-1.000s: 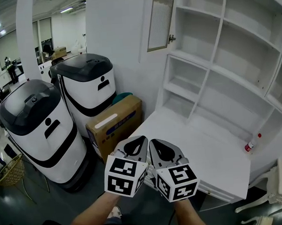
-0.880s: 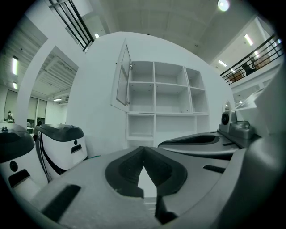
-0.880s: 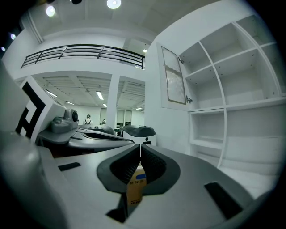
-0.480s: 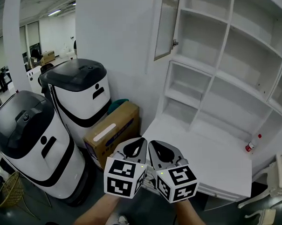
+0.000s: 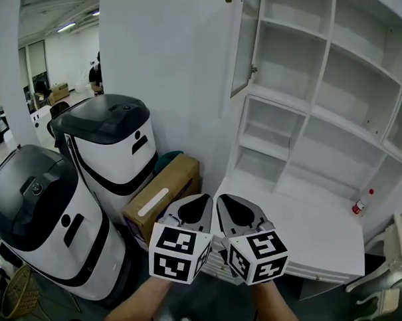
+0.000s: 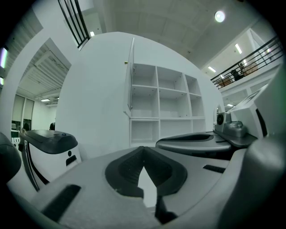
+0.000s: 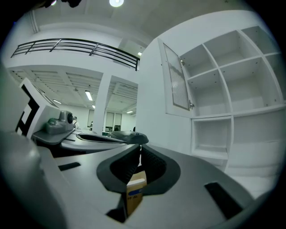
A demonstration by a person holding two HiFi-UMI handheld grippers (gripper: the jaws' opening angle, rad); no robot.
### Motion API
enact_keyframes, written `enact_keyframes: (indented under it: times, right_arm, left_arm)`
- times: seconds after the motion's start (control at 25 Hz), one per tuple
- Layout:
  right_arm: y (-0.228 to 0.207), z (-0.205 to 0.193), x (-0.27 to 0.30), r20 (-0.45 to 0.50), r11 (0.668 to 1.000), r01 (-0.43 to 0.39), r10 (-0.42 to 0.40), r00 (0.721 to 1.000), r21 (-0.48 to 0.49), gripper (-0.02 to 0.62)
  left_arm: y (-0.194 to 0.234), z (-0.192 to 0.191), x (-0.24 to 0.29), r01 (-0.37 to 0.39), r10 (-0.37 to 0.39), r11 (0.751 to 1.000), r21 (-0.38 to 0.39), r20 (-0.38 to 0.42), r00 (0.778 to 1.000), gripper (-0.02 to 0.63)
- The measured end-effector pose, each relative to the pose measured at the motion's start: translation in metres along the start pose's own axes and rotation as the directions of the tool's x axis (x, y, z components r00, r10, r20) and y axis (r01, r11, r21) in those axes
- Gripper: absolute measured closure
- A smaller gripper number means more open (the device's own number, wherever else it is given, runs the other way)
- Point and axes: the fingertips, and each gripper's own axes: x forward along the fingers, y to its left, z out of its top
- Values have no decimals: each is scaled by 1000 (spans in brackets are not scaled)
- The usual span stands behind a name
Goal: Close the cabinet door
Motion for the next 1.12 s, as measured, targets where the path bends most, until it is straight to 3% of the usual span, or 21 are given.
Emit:
enact_keyframes:
  times: [0.64,1.12]
  right_arm:
    - [-14,61,43,104,998,47,-42,994,-42,574]
    - [-63,88,92,170,996,87,-80,982,-35,571]
  left_arm:
    - [24,36,19,47,-46,999,-6,51,998,594]
    - [47,47,72,21,-22,1000,10,68,997,594]
